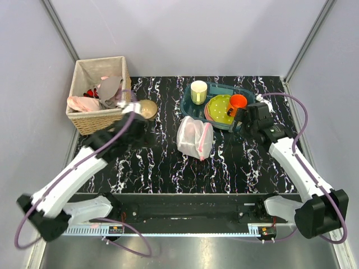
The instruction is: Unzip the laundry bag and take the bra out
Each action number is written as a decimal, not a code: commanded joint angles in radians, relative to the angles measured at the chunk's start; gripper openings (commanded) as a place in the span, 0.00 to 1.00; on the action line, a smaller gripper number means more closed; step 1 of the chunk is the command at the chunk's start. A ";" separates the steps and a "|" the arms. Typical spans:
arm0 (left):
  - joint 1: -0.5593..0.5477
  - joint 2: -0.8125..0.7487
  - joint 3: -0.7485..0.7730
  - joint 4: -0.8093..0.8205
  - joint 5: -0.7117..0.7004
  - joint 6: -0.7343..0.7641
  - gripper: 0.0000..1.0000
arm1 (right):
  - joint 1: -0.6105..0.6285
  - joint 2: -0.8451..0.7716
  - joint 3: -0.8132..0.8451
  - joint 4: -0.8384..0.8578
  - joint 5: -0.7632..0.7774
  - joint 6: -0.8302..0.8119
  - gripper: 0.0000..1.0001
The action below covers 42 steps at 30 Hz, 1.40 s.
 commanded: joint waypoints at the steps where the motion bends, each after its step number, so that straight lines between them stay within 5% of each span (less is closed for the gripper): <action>1: -0.257 0.244 0.164 0.052 -0.113 -0.089 0.99 | -0.005 -0.073 0.017 -0.005 0.117 -0.043 1.00; 7: -0.422 0.611 0.406 0.078 -0.119 -0.110 0.99 | -0.003 -0.167 -0.015 -0.022 0.154 -0.012 1.00; 12: -0.430 0.732 0.470 0.187 0.005 -0.159 0.99 | -0.003 -0.233 -0.010 -0.046 0.220 -0.054 1.00; 20: -0.434 0.824 0.437 0.320 -0.013 -0.175 0.95 | -0.003 -0.239 -0.011 -0.054 0.220 -0.066 1.00; 24: -0.434 0.869 0.435 0.359 0.009 -0.176 0.84 | -0.003 -0.225 -0.014 -0.053 0.204 -0.054 1.00; 27: -0.428 0.881 0.449 0.356 -0.022 -0.165 0.66 | -0.005 -0.221 -0.014 -0.051 0.185 -0.051 1.00; 31: -0.392 0.848 0.455 0.328 -0.018 -0.132 0.17 | -0.005 -0.221 -0.025 -0.046 0.141 -0.052 1.00; 33: -0.346 0.809 0.449 0.318 0.036 -0.126 0.04 | -0.003 -0.219 -0.026 -0.049 0.101 -0.034 1.00; 42: -0.119 0.558 0.299 0.376 0.384 -0.230 0.00 | -0.002 -0.224 -0.086 0.061 -0.362 0.115 1.00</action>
